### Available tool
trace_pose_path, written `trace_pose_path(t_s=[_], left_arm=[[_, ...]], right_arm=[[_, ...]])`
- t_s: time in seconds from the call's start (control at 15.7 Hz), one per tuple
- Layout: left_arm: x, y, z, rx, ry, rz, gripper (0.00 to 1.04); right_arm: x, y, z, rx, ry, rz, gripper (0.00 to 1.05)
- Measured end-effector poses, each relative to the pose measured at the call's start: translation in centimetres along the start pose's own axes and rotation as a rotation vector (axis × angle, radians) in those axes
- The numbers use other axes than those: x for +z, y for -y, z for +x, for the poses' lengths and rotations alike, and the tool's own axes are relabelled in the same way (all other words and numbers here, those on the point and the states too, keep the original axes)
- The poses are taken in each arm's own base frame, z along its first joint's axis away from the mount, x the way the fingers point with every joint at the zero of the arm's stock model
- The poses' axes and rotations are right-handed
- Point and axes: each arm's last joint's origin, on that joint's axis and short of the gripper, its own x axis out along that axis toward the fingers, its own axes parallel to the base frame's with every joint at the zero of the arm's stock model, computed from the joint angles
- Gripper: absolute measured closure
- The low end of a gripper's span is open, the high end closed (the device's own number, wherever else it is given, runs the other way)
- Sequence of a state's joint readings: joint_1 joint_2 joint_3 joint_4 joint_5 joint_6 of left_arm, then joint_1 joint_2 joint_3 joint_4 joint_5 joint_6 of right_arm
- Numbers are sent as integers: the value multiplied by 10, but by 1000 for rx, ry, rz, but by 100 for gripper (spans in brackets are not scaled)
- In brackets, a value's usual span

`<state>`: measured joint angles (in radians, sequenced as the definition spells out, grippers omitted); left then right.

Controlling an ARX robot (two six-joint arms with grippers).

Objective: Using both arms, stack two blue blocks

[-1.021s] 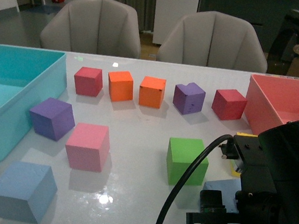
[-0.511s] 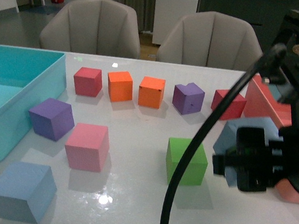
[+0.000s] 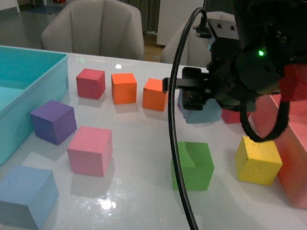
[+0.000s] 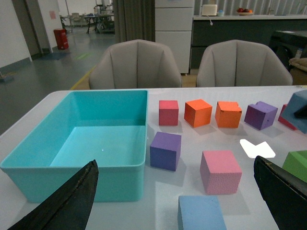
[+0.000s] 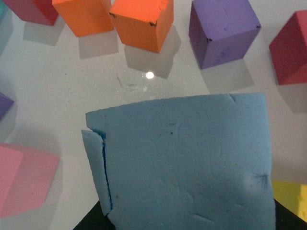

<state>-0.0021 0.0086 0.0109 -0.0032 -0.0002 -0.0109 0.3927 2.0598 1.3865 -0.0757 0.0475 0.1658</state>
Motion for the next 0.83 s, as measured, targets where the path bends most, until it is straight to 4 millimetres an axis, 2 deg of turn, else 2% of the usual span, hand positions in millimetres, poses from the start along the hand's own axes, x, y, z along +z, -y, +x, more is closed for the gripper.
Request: trace_pose_path(t_s=[0.32, 0.51, 0.64, 0.83], left_arm=[[0, 0, 0, 0, 0, 0, 7], [0, 0, 0, 0, 0, 0, 7], [0, 0, 0, 0, 0, 0, 7], [0, 0, 0, 0, 0, 0, 7]], right_arm=[[10, -6, 18, 7, -18, 2, 61], [13, -24, 50, 31, -70, 1, 61], [12, -40, 63, 60, -117, 38, 61], [13, -49, 78, 44, -165, 143, 61]])
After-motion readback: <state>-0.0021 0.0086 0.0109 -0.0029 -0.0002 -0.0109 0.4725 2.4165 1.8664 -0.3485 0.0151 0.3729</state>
